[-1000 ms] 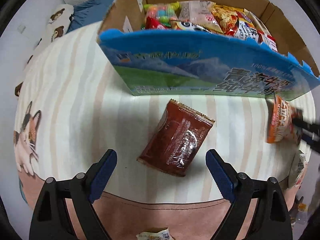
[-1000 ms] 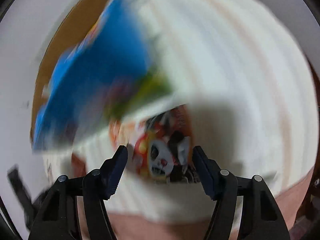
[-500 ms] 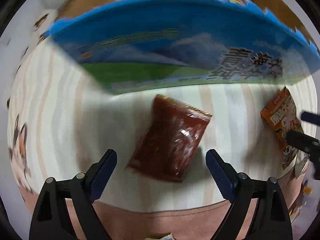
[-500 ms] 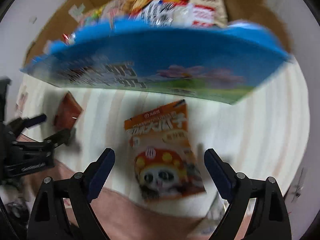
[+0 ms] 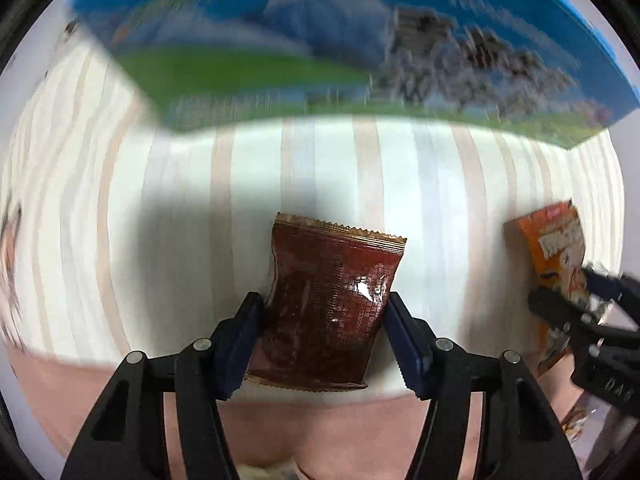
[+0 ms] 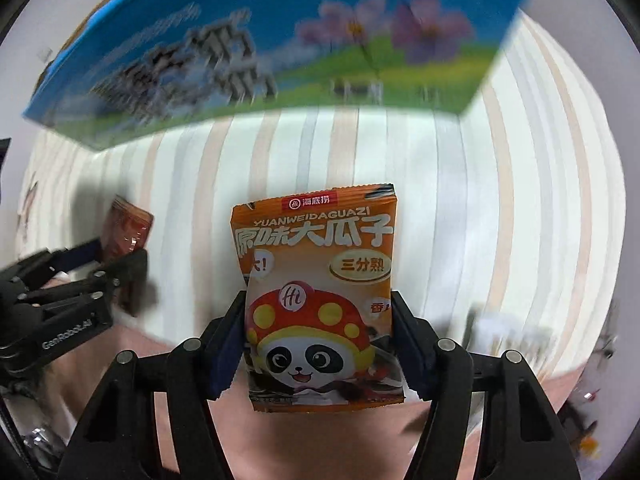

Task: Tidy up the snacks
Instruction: 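Carry jerky pack with left tool while right tool carries seed bag to box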

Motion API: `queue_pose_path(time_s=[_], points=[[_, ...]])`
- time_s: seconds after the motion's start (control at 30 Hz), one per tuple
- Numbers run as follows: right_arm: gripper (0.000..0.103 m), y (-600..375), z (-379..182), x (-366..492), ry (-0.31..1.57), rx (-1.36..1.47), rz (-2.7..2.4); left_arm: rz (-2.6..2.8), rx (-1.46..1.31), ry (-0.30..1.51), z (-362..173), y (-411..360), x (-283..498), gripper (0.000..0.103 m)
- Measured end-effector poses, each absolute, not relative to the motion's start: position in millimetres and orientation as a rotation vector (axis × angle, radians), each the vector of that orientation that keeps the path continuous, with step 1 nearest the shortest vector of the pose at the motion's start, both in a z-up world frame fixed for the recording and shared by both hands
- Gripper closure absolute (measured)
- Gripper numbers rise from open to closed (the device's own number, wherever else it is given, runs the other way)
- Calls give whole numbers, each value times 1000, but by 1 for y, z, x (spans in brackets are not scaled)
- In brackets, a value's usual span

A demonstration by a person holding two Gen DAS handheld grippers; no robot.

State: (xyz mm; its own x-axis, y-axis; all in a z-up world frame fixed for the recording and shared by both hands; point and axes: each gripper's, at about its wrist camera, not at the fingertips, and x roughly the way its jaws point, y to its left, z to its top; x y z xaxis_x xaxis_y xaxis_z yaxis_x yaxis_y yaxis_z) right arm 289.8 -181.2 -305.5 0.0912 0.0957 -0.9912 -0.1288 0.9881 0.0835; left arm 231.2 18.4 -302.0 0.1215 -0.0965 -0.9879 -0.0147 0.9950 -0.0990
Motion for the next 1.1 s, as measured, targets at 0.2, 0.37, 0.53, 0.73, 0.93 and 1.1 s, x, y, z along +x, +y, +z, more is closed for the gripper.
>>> queue_pose_path(time_s=[0.2,0.37,0.53,0.73,0.93,1.1], points=[[35,-195,-317,234,1542,104,162,-34,-141,1521,-313,13,172,44],[35,-199,-327,215,1567,135,152,-29,-136,1546,-323,5,149,44],[14,-181,-336,219,1590,178,163,-33,-133,1556,-331,-11,151,44],[13,-179,-341,232,1587,196,156,-32,-143,1562,-346,-20,158,44],[35,-151,-340,207,1562,106,138,-32,-150,1573,-353,-7,170,43],[35,-156,-339,205,1581,210,143,-32,-164,1578,-359,-8,170,43]])
